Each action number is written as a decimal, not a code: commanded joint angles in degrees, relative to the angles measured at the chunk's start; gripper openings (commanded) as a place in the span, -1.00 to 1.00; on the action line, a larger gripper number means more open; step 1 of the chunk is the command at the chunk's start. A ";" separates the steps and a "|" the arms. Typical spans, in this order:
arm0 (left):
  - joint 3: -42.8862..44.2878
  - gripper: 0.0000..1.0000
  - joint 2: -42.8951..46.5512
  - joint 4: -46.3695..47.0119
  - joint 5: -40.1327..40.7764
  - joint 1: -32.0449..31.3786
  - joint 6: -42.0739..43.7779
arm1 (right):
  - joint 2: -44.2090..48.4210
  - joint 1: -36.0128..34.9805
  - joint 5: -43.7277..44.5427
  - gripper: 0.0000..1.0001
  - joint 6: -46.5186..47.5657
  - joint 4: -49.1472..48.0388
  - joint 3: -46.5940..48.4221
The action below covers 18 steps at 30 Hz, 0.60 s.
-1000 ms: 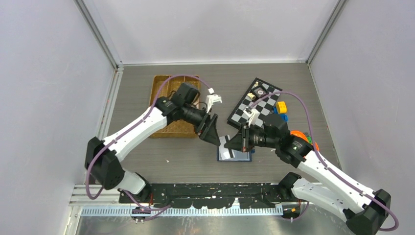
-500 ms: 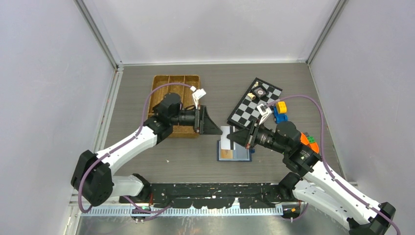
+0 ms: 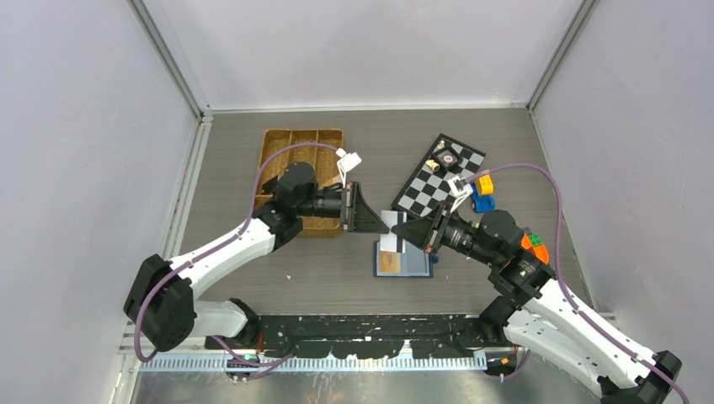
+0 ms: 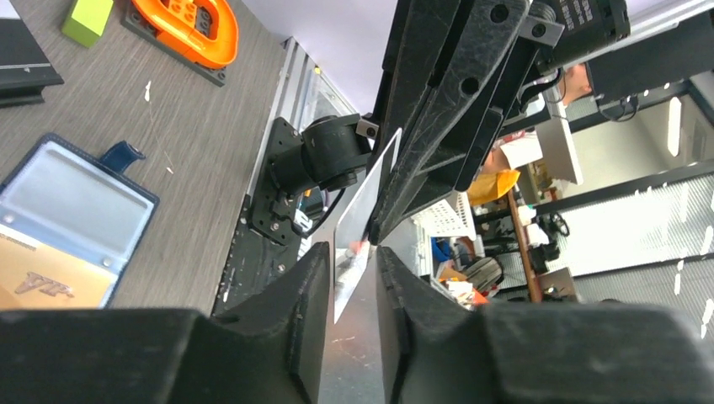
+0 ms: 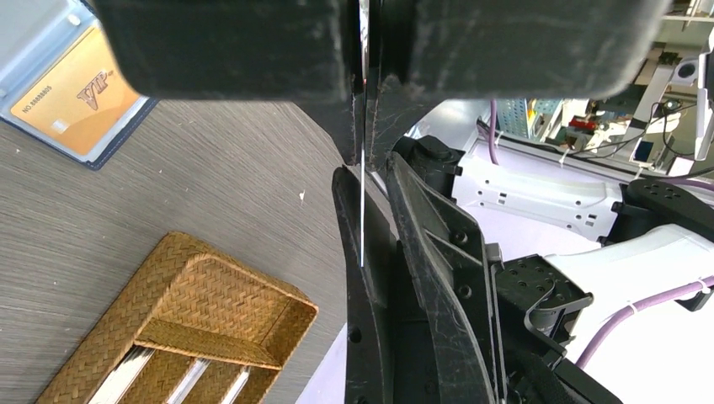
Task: Put the credit cards into the card holder
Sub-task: Pick up the credit card from the storage box.
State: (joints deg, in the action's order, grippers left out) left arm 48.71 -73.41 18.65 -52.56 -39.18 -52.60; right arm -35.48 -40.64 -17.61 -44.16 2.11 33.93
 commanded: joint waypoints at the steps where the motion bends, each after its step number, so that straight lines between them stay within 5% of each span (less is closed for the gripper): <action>1: -0.39 -0.57 0.46 2.24 -2.20 -0.54 -0.49 | 1.54 0.13 1.86 -0.99 -0.31 -2.82 -0.01; 4: -0.61 -0.94 0.87 2.02 -1.93 -0.55 -0.28 | 1.65 0.15 2.12 -0.99 -0.26 -2.51 0.19; 6: -0.71 -1.00 1.09 1.51 -0.88 -0.56 0.33 | 1.69 0.13 2.77 -0.85 0.16 0.51 0.61; 11: -0.66 -1.00 1.28 -5.66 5.72 -0.78 3.98 | 1.70 0.15 14.96 0.36 1.66 15.41 4.01; 18: -1.30 -1.00 -3.07 -14.24 18.58 -3.29 4.87 | -6.42 0.16 39.74 0.61 -0.98 43.32 9.35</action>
State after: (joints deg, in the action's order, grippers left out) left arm 48.16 -74.19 9.34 -42.76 -40.75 -48.80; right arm -37.50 -40.64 6.04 -43.99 28.99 39.99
